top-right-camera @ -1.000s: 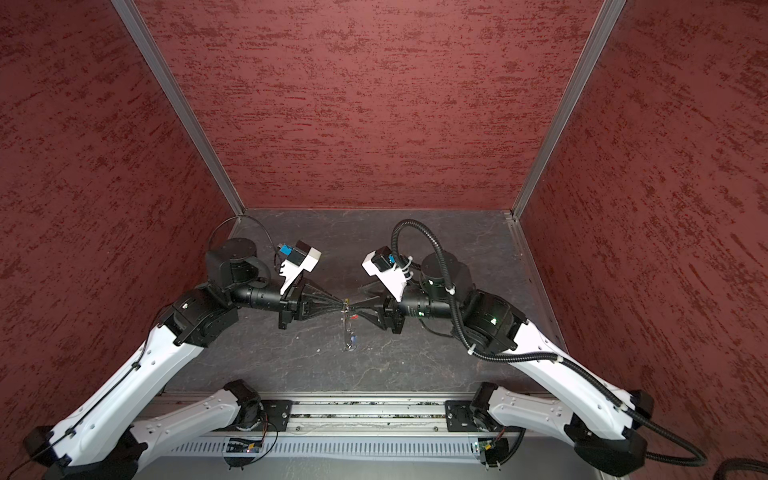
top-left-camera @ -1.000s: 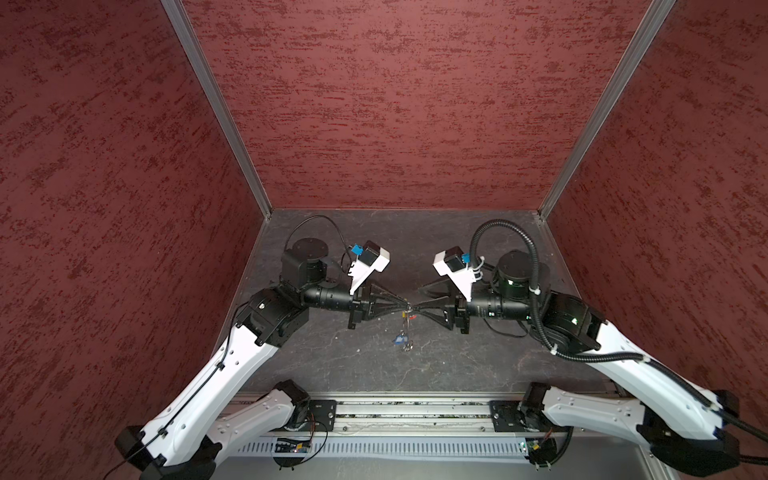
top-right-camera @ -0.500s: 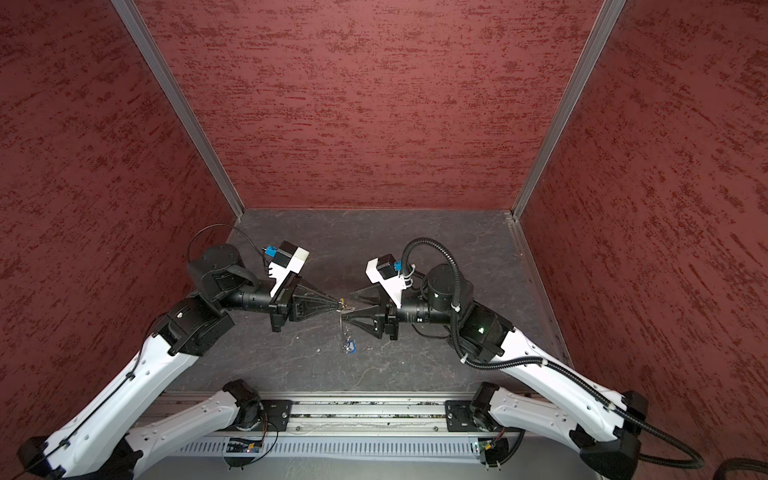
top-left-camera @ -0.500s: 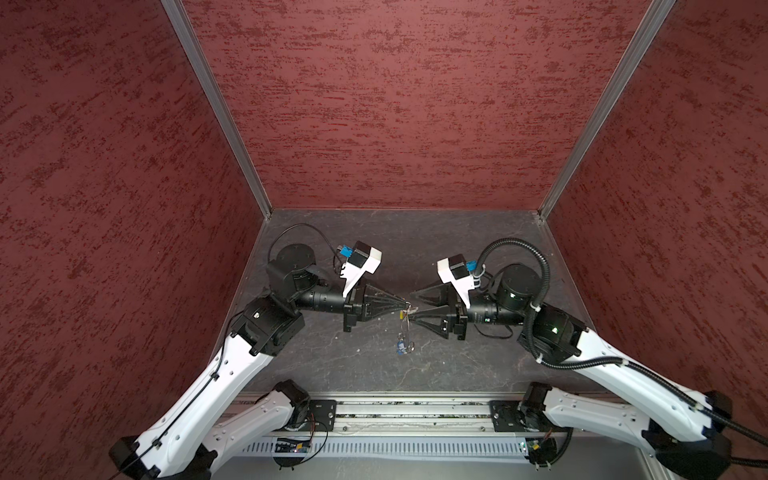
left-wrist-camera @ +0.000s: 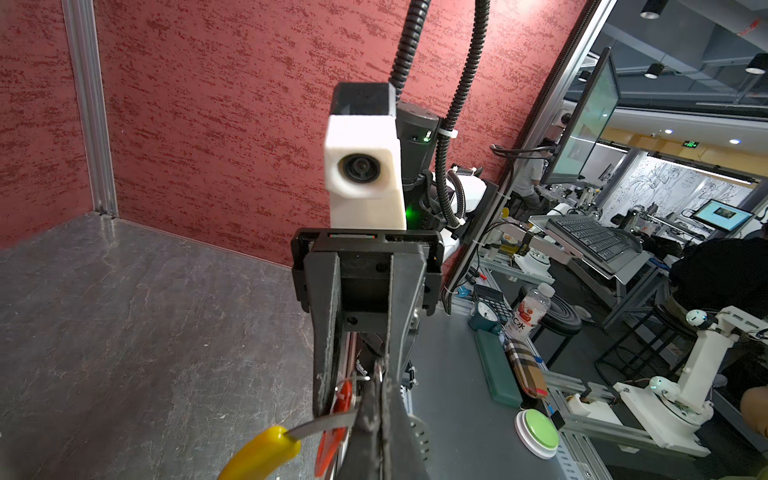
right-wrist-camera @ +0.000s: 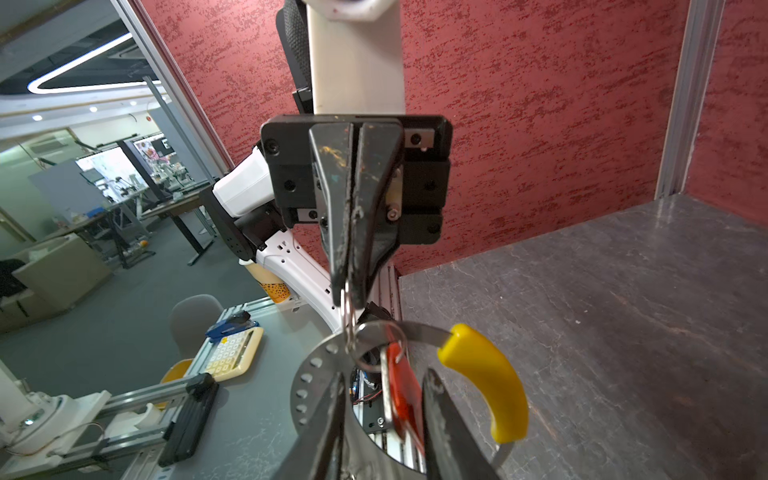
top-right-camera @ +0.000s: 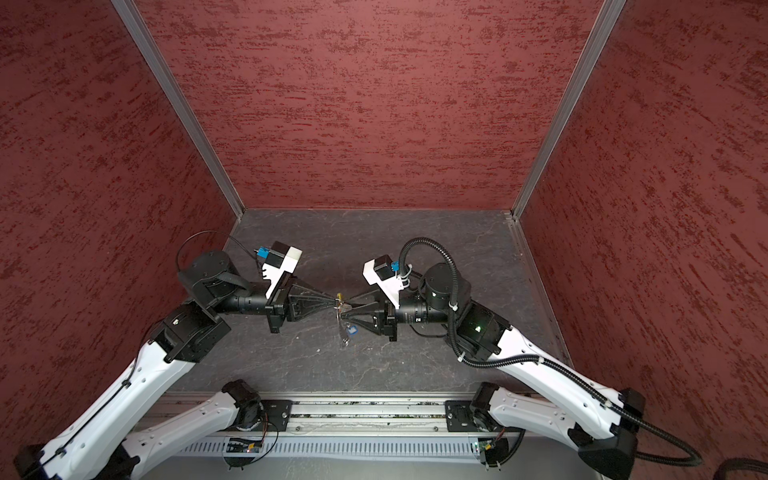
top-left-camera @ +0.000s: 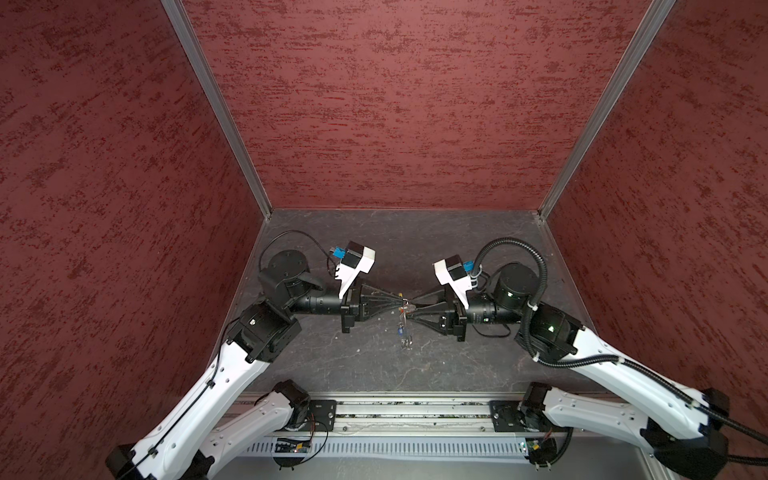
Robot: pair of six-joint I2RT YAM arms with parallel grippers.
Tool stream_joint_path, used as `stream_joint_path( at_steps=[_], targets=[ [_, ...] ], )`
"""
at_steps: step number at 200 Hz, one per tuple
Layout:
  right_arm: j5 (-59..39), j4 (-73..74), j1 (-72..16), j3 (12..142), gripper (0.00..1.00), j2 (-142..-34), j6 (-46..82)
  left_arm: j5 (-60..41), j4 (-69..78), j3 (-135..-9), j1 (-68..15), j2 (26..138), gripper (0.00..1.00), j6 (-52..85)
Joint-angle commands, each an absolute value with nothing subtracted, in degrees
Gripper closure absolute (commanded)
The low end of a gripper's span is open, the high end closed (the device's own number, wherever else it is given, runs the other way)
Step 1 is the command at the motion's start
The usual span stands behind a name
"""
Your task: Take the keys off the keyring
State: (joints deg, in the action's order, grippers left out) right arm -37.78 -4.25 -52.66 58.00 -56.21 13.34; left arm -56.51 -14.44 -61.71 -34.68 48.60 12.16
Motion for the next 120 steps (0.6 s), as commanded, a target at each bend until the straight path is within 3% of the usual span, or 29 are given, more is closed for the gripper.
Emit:
stream_joint_path(
  at_steps=[1,32,120],
  targets=[
    [-38.67,-3.08,-52.73,59.05,0.83,-56.42,13.11,-56.20,-11.46,-61.09,-34.32,48.10,1.00,13.04],
    [-38.94,-3.40,-52.73,59.53,1.00,-56.86,12.92,-55.40,-9.87,-60.36,-34.35,47.61,1.00,14.04],
    [-40.74,-4.90,-53.46,60.03,1.00,-60.00,12.83,-52.13,0.57,-55.47,-34.29,45.53,1.00,19.91]
  ],
)
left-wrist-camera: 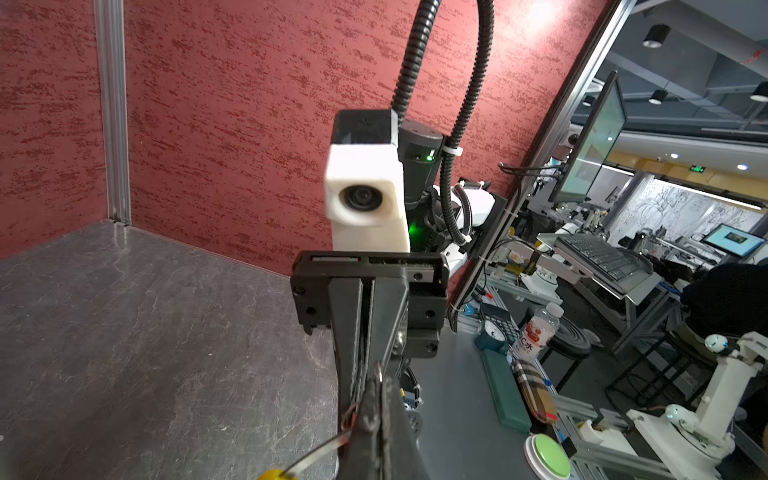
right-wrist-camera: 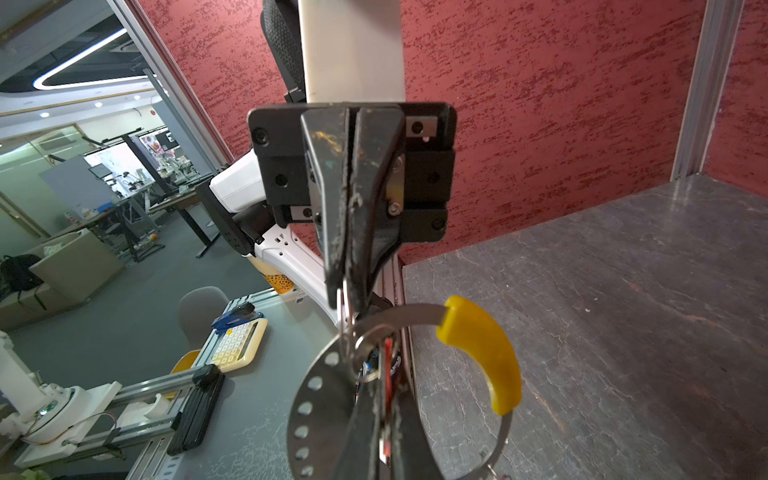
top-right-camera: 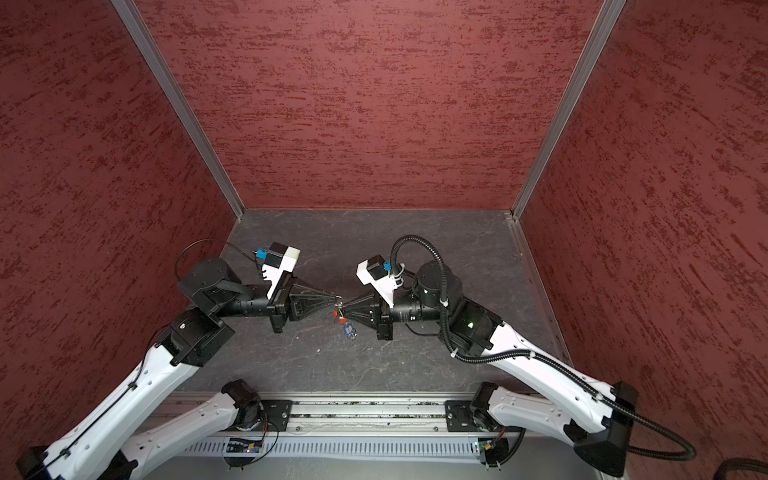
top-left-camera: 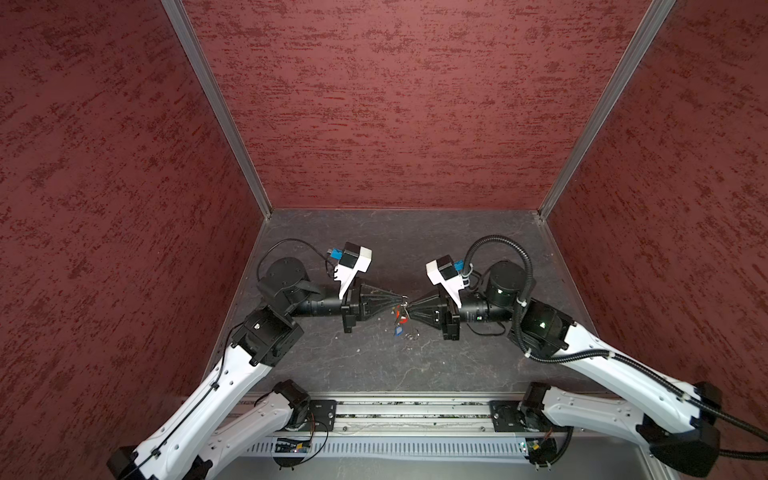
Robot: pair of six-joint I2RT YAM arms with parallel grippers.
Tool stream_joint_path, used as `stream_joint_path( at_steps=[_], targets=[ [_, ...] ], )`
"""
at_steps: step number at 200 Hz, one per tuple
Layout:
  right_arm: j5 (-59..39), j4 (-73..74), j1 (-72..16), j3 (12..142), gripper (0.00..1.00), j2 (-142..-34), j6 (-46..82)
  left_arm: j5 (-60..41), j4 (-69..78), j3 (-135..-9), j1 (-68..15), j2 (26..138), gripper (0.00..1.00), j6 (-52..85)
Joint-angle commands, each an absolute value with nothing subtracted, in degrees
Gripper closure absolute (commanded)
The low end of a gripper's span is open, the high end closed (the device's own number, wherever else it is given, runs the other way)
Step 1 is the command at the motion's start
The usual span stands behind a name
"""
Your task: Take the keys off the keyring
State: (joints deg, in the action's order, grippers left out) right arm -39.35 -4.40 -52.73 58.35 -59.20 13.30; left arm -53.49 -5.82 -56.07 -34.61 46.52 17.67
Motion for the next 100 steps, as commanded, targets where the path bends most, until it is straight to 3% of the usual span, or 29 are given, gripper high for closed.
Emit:
stream_joint_path(
  at_steps=[1,82,100],
  targets=[
    [-40.72,-4.87,-53.49,60.03,1.00,-60.02,12.83,-52.12,0.68,-55.42,-34.28,45.48,1.00,19.98],
    [-37.80,-5.44,-54.12,59.39,1.00,-59.78,12.63,-53.45,2.20,-54.80,-34.19,45.79,1.00,21.00],
    [-34.85,-6.86,-54.10,59.50,0.85,-58.21,11.83,-53.90,-0.13,-55.42,-34.13,45.74,1.00,19.42]
  ],
)
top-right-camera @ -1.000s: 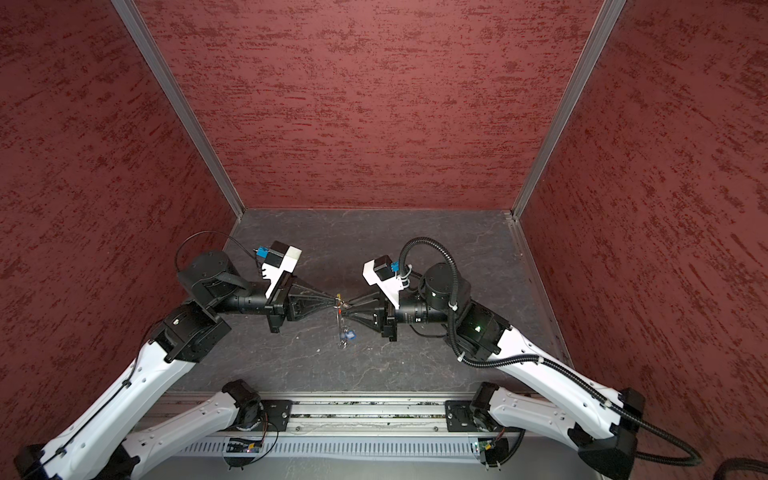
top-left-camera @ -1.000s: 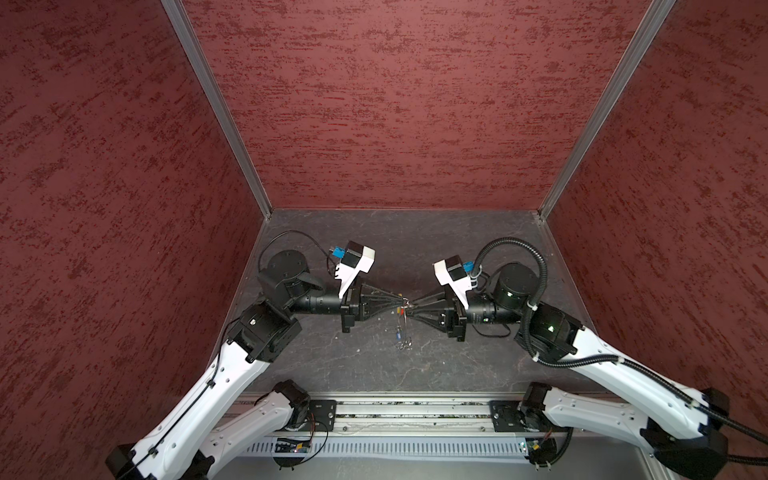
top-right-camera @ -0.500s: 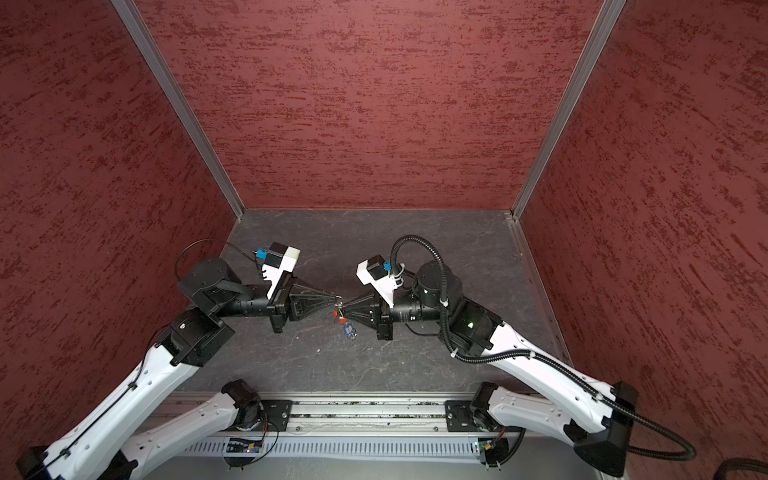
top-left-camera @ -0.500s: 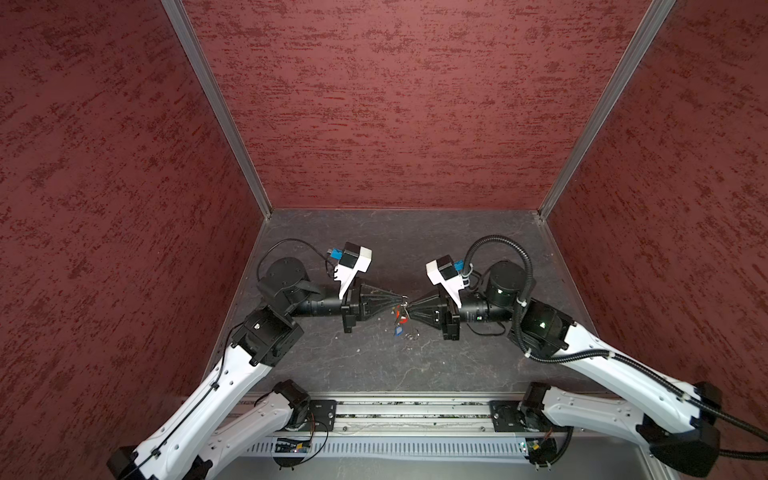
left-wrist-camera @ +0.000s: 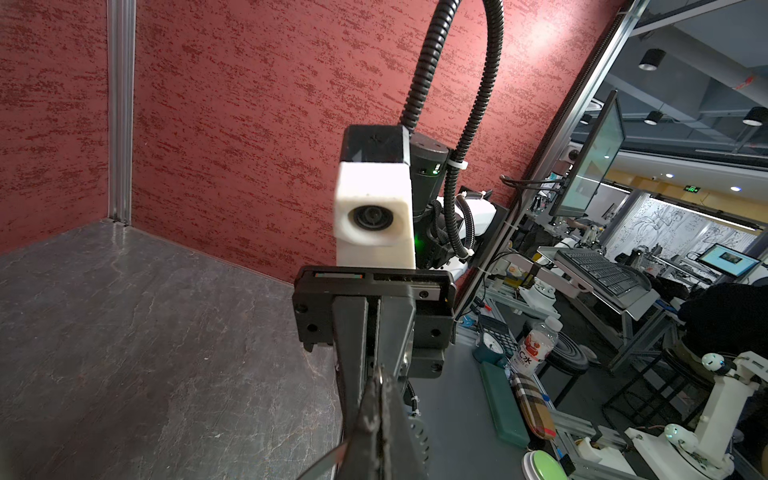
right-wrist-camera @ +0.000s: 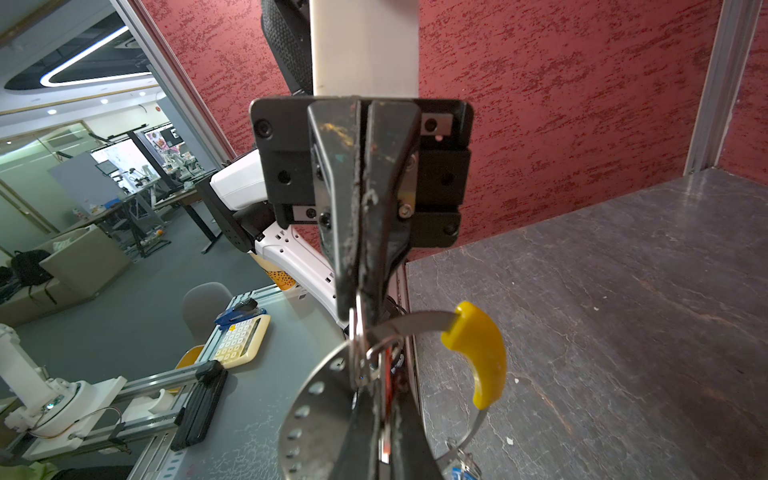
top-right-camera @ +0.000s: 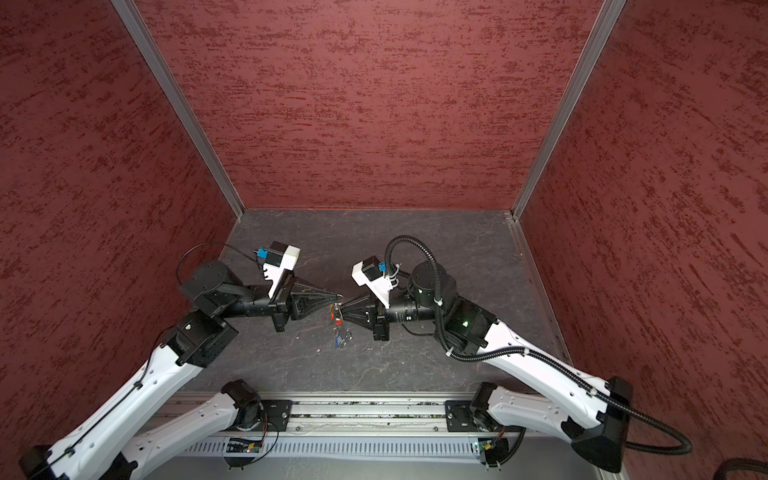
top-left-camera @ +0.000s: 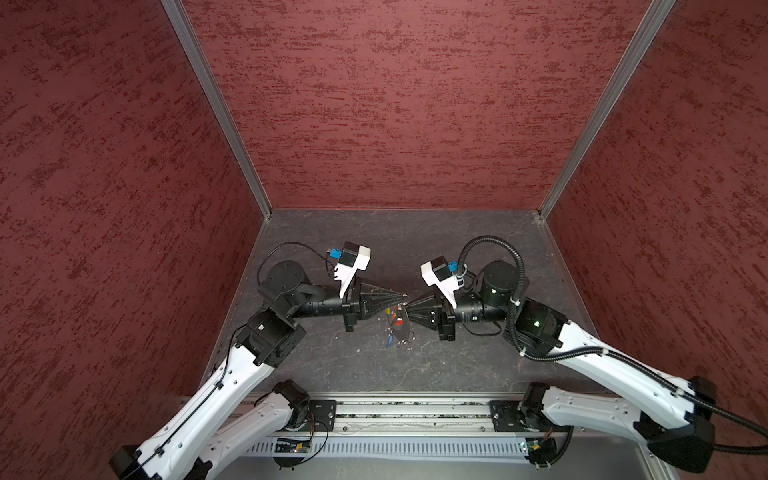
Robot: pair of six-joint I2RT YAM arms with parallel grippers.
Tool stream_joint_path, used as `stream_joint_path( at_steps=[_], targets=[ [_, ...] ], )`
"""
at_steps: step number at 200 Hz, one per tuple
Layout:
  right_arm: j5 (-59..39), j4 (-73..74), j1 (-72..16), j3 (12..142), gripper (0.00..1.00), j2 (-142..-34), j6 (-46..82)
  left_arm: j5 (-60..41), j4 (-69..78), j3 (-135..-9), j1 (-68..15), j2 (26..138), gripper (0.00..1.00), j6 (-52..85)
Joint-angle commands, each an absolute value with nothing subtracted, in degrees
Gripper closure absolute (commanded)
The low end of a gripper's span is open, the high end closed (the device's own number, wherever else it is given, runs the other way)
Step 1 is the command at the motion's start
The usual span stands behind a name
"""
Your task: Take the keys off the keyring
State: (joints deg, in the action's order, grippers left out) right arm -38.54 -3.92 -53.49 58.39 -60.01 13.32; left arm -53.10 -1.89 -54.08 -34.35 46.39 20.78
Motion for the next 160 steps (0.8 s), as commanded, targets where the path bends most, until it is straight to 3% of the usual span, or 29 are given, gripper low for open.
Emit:
stream_joint_path(
  at_steps=[1,37,54,113,160],
  targets=[
    [-34.74,-6.95,-54.07,59.50,0.84,-58.11,11.76,-53.89,-0.33,-55.48,-34.16,45.72,1.00,19.38],
    [-28.90,-9.09,-54.14,60.13,0.59,-53.80,10.35,-53.98,-1.87,-55.47,-34.18,45.18,1.00,18.46],
    [-26.57,-8.11,-54.14,60.13,0.53,-52.40,10.79,-53.71,-1.86,-55.11,-34.19,45.04,1.00,18.29],
    [-27.34,4.64,-54.14,58.48,0.52,-54.08,17.39,-53.00,0.00,-54.06,-34.28,44.76,1.00,18.81],
    [-32.63,8.12,-54.13,58.05,0.58,-55.93,20.26,-51.94,0.03,-53.52,-34.36,44.20,1.00,18.62]
  ],
)
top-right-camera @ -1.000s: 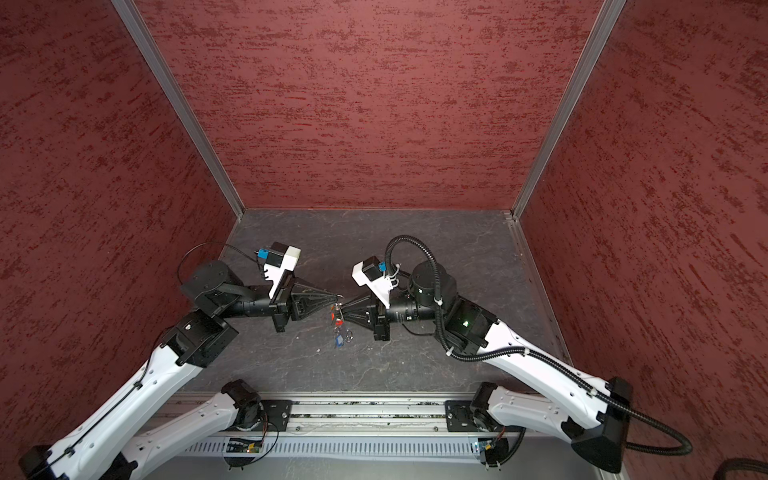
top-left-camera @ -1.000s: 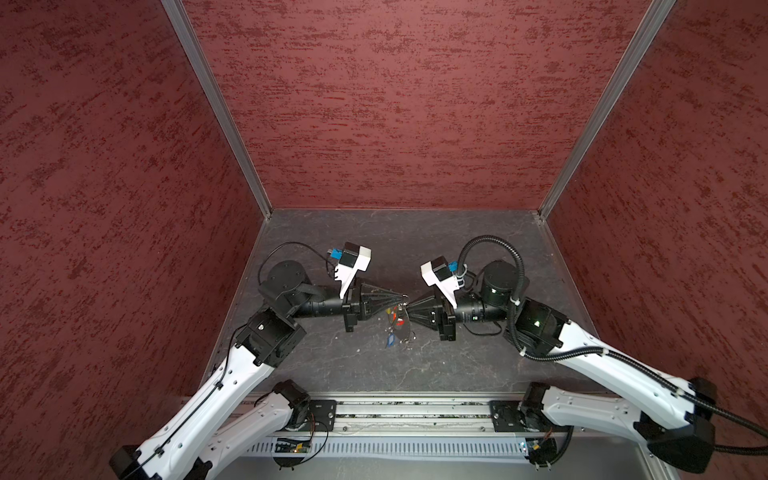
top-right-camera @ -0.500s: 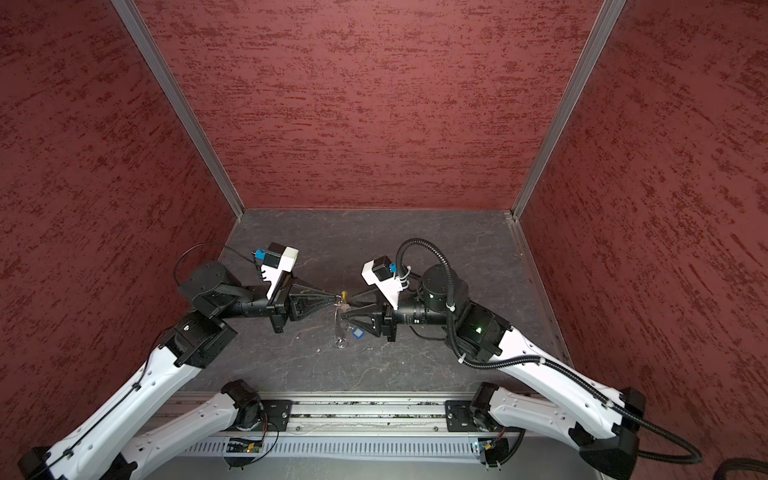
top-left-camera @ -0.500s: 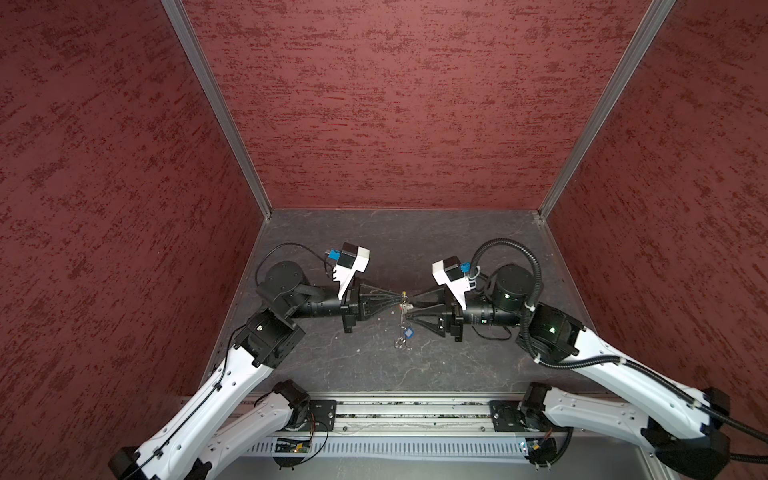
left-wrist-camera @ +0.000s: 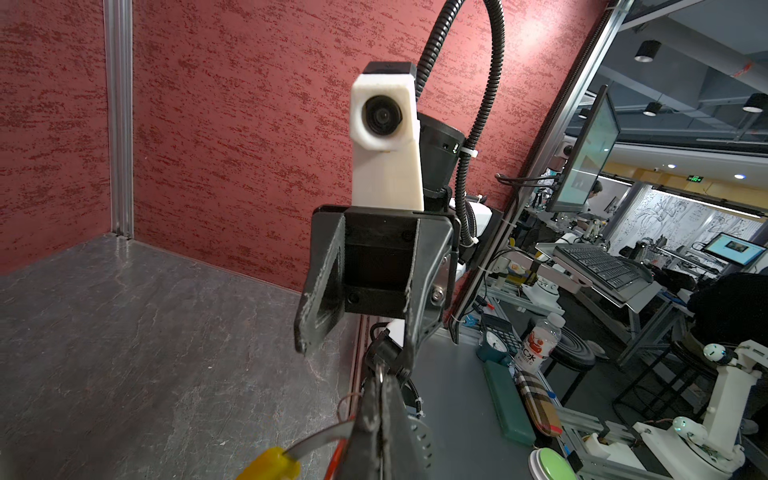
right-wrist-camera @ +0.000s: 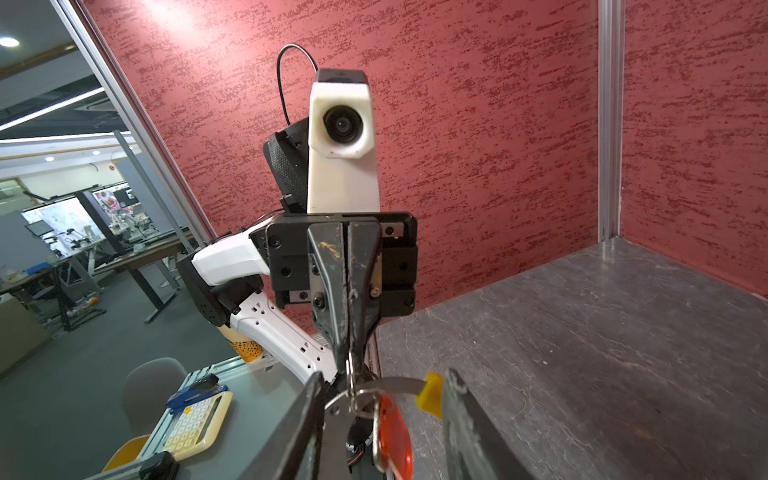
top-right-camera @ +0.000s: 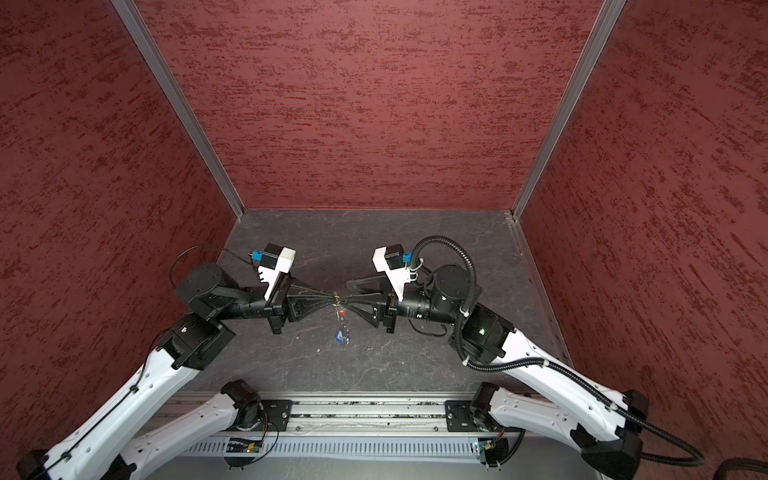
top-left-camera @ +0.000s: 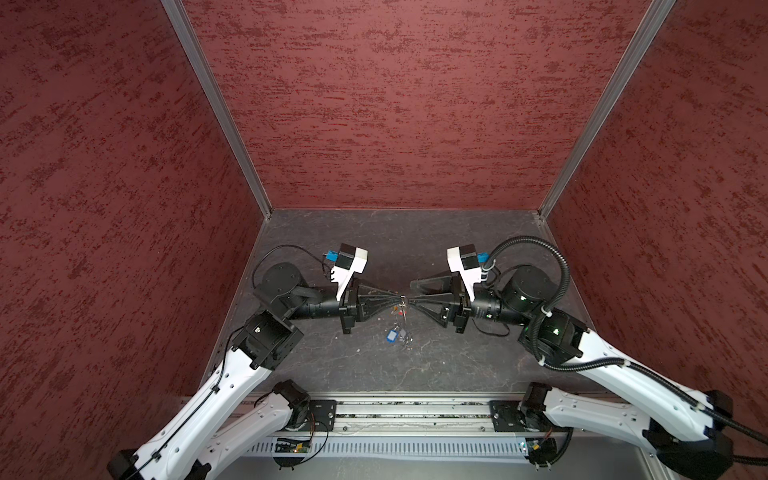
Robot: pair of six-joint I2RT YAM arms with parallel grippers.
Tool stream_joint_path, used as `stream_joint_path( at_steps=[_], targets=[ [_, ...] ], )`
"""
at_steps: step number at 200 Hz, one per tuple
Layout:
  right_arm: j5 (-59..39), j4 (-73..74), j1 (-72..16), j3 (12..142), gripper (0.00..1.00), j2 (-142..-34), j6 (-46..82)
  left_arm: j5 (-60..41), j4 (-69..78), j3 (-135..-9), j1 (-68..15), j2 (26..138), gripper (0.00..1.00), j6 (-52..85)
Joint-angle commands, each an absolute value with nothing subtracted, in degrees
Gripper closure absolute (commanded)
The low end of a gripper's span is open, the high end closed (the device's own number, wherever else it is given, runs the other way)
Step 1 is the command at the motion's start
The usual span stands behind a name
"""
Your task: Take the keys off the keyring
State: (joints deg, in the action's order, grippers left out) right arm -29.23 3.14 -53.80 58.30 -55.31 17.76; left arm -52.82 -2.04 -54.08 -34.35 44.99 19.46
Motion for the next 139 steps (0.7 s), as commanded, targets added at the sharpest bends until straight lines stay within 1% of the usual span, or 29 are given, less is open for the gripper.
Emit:
stream_joint_path(
  at_steps=[1,31,46,69,92,111,139],
  targets=[
    [-32.71,8.15,-54.09,58.03,0.59,-56.00,20.28,-51.94,0.02,-53.53,-34.37,44.16,1.00,18.62],
    [-34.28,9.10,-54.14,57.73,0.72,-56.89,21.27,-51.39,0.26,-53.22,-34.31,44.04,1.00,18.58],
    [-34.20,9.06,-54.12,57.47,0.76,-56.79,21.27,-50.81,0.26,-53.12,-34.37,43.94,1.00,18.55],
    [-34.36,9.05,-54.13,56.98,0.80,-56.78,21.36,-50.39,0.20,-53.09,-34.35,43.83,1.00,18.62],
    [-34.46,9.32,-54.07,56.31,0.80,-56.62,21.57,-50.18,0.00,-53.16,-34.26,43.73,1.00,18.42],
    [-34.37,9.38,-54.13,55.97,0.82,-56.43,21.53,-50.16,0.19,-53.16,-34.27,43.70,1.00,18.52],
    [-34.80,9.58,-54.07,56.10,0.89,-56.71,21.45,-50.21,0.51,-52.96,-34.28,43.85,1.00,18.82]
  ],
)
